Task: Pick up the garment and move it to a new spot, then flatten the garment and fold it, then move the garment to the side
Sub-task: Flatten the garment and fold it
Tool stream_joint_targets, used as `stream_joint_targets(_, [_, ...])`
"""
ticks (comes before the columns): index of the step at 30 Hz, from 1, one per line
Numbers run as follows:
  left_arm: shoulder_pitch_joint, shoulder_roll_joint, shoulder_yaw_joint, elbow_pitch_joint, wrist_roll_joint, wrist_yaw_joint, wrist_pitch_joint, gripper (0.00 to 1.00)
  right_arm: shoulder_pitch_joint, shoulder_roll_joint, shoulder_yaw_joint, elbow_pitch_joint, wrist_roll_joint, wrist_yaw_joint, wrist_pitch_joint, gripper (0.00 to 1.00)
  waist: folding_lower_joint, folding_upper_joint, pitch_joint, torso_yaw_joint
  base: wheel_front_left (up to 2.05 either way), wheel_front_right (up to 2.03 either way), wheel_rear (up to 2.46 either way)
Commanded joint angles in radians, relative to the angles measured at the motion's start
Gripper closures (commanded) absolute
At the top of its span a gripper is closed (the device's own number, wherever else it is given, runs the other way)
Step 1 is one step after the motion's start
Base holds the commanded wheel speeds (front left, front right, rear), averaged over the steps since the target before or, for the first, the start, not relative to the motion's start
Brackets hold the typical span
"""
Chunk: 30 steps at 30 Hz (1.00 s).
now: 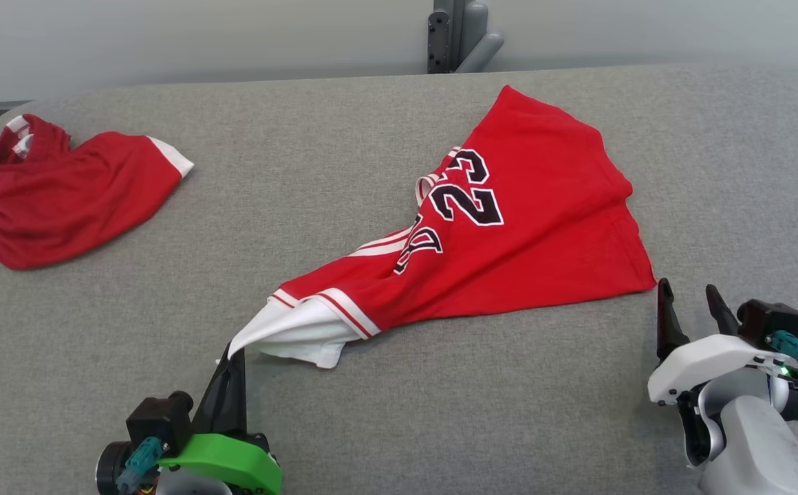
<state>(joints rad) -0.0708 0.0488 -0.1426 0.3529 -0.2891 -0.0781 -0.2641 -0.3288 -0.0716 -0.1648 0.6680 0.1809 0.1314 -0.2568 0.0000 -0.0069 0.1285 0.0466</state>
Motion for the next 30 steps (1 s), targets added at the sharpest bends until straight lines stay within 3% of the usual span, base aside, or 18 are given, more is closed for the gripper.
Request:
stream_joint_targets(1, [0.006,0.003,0.002,-0.007,0.013,-0.004,0.0,1.0,-0.035,-0.005,0.009,0.041,0.018,-0.001,0.001,0.0,0.0,0.0069,0.005,0.014,0.0,0.0,0.0])
stream_joint_targets(12, [-0.029,0.003,-0.028,-0.021,0.016,-0.007,0.0,1.0,-0.199,-0.03,0.036,0.306,0.011,-0.001,0.028,0.0,0.0,0.0069,0.052,0.054,0.0,0.0,0.0])
stream_joint_targets(13, [-0.03,0.003,-0.03,-0.023,0.016,-0.006,0.0,1.0,-0.211,-0.03,0.043,0.328,0.012,-0.001,0.031,0.07,0.0,0.0069,0.055,0.057,0.0,0.0,0.0])
stream_joint_targets(14, [-0.031,0.003,-0.031,-0.024,0.016,-0.006,0.0,1.0,-0.223,-0.03,0.05,0.346,0.016,-0.001,0.034,0.2,0.0,0.0069,0.058,0.06,0.0,0.0,0.0])
stream_joint_targets(15, [-0.032,0.003,-0.033,-0.025,0.015,-0.005,0.0,1.0,-0.233,-0.029,0.059,0.367,0.021,-0.001,0.042,0.47,0.0,0.0069,0.06,0.062,0.0,0.0,0.0])
stream_joint_targets(17, [-0.035,0.003,-0.034,-0.03,0.014,-0.004,0.0,1.0,-0.248,-0.026,0.08,0.397,0.031,-0.001,0.049,0.67,0.0,0.0069,0.063,0.066,0.0,0.0,0.0])
stream_joint_targets(18, [-0.035,0.003,-0.035,-0.032,0.014,-0.003,0.0,1.0,-0.255,-0.025,0.089,0.407,0.037,-0.001,0.047,0.97,0.0,0.0069,0.064,0.068,0.0,0.0,0.0])
stream_joint_targets(26, [-0.034,0.003,-0.031,-0.068,-0.019,-0.002,0.0,1.0,-0.288,-0.038,0.15,0.367,0.116,-0.001,0.004,1.0,0.0,0.0069,0.047,0.052,0.0,0.0,0.0])
stream_joint_targets(30, [-0.03,0.003,-0.033,-0.092,-0.138,-0.012,0.0,1.0,-0.271,-0.042,0.179,0.273,0.192,-0.001,-0.007,1.0,0.0,0.0069,0.029,0.032,0.0,0.0,0.0])
